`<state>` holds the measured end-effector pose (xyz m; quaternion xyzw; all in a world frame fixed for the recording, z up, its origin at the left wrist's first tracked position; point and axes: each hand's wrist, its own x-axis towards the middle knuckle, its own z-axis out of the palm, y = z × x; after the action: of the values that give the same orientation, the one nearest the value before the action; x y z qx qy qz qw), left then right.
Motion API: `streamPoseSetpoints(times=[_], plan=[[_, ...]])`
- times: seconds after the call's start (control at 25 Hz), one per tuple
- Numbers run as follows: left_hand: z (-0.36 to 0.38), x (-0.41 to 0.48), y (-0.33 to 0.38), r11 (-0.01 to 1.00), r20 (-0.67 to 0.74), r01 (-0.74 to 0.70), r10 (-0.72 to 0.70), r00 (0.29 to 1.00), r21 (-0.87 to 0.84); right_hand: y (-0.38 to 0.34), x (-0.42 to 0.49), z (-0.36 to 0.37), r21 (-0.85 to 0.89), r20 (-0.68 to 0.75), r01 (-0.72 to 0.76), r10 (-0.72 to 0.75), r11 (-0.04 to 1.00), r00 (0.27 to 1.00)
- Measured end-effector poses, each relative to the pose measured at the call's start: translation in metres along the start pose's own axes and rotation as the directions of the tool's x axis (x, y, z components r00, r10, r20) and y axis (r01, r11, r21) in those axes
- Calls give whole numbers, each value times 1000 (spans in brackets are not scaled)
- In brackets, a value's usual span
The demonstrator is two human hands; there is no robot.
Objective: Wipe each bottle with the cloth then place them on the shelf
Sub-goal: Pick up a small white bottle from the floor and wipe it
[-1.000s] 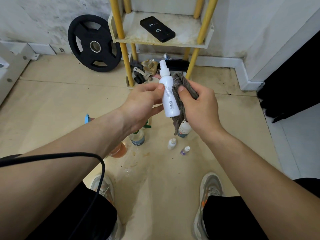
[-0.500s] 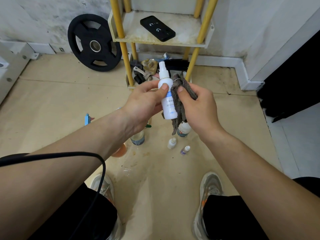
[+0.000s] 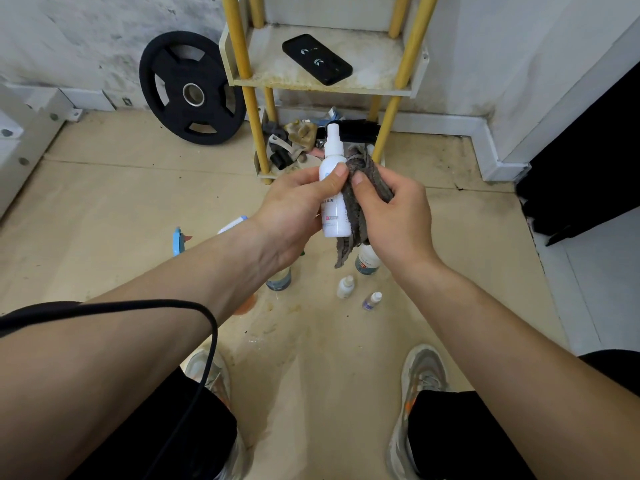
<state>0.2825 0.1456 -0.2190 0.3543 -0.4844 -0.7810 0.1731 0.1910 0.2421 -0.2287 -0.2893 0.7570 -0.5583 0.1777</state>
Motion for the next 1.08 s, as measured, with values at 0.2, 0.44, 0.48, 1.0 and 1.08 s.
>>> streamPoseSetpoints(times=[0.2,0.44,0.48,1.0,1.08], plan=[[2,-2,6,997,24,7,-9,1000,71,-1,-2,-1,-55,-23,-40,39,998,999],[12,-10,6,998,35,-57,57,998,8,-3,-9,-11,-64,6,-86,87,994,996],[14,-13,5,998,11,-65,65,998,-13,-3,-13,-13,-65,23,-88,89,994,996],[-17,5,-26,905,-60,-191,230,971,379,34,-14,-53,-323,168,-225,290,919,942],[-18,19,-51,851,-44,-169,219,975,497,51,-6,-51,-367,159,-254,330,895,931]])
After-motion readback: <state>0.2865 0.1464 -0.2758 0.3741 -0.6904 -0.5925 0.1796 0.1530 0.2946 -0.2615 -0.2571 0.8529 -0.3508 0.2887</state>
